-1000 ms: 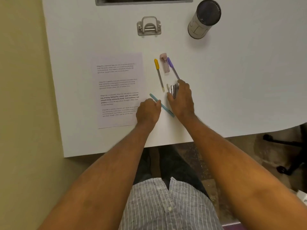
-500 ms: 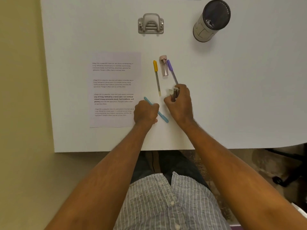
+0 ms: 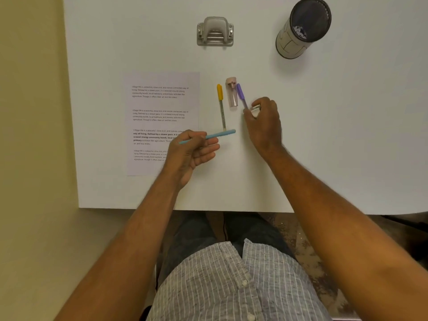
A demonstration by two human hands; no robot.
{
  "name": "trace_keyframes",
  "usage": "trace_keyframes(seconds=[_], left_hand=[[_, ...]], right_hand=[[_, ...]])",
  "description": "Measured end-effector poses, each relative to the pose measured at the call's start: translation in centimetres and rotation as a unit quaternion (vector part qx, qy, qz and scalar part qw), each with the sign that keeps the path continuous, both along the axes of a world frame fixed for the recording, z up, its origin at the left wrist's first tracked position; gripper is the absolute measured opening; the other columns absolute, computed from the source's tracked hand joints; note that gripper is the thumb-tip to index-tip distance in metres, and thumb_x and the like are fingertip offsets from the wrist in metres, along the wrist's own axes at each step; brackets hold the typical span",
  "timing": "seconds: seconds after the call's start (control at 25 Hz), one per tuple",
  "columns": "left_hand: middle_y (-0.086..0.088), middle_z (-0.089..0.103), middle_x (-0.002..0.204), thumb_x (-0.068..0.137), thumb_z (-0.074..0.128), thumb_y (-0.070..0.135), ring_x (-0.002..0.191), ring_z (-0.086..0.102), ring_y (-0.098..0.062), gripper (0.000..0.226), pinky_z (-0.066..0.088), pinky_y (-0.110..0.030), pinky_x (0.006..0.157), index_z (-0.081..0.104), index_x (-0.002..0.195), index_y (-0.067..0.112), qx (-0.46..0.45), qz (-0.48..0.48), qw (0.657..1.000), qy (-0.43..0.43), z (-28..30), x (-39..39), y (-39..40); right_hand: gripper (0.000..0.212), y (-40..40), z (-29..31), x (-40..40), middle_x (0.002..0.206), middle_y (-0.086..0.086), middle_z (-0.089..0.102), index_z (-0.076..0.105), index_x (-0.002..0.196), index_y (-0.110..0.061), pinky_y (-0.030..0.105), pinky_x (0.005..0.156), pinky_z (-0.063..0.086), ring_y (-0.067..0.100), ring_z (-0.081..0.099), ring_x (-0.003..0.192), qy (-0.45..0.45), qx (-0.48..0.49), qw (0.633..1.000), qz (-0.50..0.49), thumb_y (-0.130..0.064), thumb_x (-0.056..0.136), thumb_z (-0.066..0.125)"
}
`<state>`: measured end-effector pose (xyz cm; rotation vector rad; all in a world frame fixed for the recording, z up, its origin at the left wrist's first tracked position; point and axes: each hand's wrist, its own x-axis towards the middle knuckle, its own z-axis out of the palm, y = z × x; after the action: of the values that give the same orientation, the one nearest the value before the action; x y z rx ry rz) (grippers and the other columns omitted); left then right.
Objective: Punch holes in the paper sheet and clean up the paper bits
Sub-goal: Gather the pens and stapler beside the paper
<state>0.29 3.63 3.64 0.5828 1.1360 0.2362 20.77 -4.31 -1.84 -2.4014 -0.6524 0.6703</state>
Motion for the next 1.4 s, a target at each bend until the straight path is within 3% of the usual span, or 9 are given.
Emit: trace_keyframes(seconds=[0.2,0.44,0.68,0.8,0.88,1.0,1.08,1.2,1.4], left_hand=[[-0.013,0.078,0.115,0.098,0.064,0.011,0.102,0.077,-0.030,0.009,0.064,-0.032,0.067,0.069,0.105,0.014,-0.039,0.061,0.997,-0.016,-0.2,0.7,0.5],[-0.005,0.081,0.103,0.100,0.062,0.022,0.074,0.076,-0.017,0.017,0.058,-0.025,0.057,0.065,0.114,0.013,-0.072,0.140,0.987,-0.020,-0.7,2.2,0.2],[0.001,0.079,0.102,0.102,0.057,0.012,0.086,0.075,-0.017,0.012,0.055,-0.027,0.070,0.064,0.111,0.018,-0.069,0.143,0.987,-0.030,-1.7,3.7,0.1],[-0.004,0.065,0.088,0.103,0.047,-0.002,0.076,0.065,-0.016,0.024,0.054,-0.026,0.073,0.061,0.111,0.015,-0.028,0.117,0.993,0.015,-2.4,4.9,0.2],[-0.002,0.055,0.081,0.100,0.042,-0.003,0.070,0.054,-0.014,0.024,0.049,-0.023,0.064,0.059,0.107,0.013,0.048,0.050,0.991,0.115,-3.0,6.4,0.1],[0.000,0.059,0.090,0.102,0.049,0.016,0.080,0.056,-0.016,0.013,0.050,-0.025,0.065,0.057,0.111,0.012,0.179,-0.039,0.950,0.254,-3.6,9.4,0.2],[-0.005,0.064,0.107,0.100,0.060,0.024,0.094,0.063,-0.021,0.024,0.057,-0.032,0.080,0.058,0.119,0.010,0.263,-0.100,0.906,0.315,-4.3,10.8,0.3],[-0.008,0.065,0.110,0.094,0.073,0.032,0.095,0.063,-0.024,0.035,0.051,-0.034,0.080,0.058,0.115,0.008,0.318,-0.170,0.856,0.370,-5.3,11.6,0.2],[-0.011,0.069,0.103,0.098,0.064,0.023,0.089,0.067,-0.026,0.019,0.057,-0.039,0.076,0.062,0.107,0.006,0.331,-0.167,0.844,0.388,-5.8,11.6,0.6]], right_hand=[[0.021,0.2,-0.6,1.2,0.106,0.008,0.068,0.062,0.113,-0.008,0.026,0.077,0.054,0.019,0.062,0.089,0.002,-0.023,1.000,0.016,-0.021,0.098,0.067],[0.015,0.5,-0.3,1.7,0.086,-0.003,0.059,0.057,0.096,-0.014,0.014,0.062,0.046,0.009,0.052,0.071,0.077,0.017,0.996,-0.049,-0.024,0.094,0.067],[0.009,2.1,0.5,1.5,0.083,-0.012,0.057,0.054,0.099,-0.017,0.006,0.060,0.049,0.007,0.057,0.070,0.107,0.085,0.987,-0.080,-0.015,0.096,0.062],[0.013,4.0,0.7,1.7,0.083,-0.017,0.058,0.057,0.102,-0.019,0.001,0.055,0.044,0.003,0.059,0.069,0.099,0.077,0.990,-0.071,-0.026,0.097,0.066],[0.023,4.9,0.3,1.8,0.084,-0.018,0.058,0.058,0.105,-0.021,0.003,0.053,0.043,0.002,0.059,0.069,0.088,0.043,0.994,-0.041,-0.039,0.096,0.069],[0.044,5.7,-0.6,1.7,0.095,-0.012,0.061,0.059,0.114,-0.021,0.012,0.063,0.047,0.009,0.062,0.074,0.070,0.005,0.997,-0.009,-0.057,0.091,0.070],[0.054,6.0,-1.0,1.6,0.099,-0.011,0.061,0.060,0.119,-0.020,0.020,0.069,0.051,0.011,0.062,0.081,0.052,-0.019,0.998,0.000,-0.062,0.087,0.071],[0.052,6.2,-1.5,1.8,0.097,-0.010,0.064,0.062,0.115,-0.020,0.027,0.071,0.056,0.012,0.065,0.084,0.036,-0.037,0.999,0.008,-0.063,0.088,0.069],[0.041,5.8,-1.6,2.3,0.093,-0.007,0.061,0.059,0.106,-0.020,0.014,0.062,0.045,0.011,0.058,0.074,0.053,-0.019,0.998,0.023,-0.058,0.093,0.067]])
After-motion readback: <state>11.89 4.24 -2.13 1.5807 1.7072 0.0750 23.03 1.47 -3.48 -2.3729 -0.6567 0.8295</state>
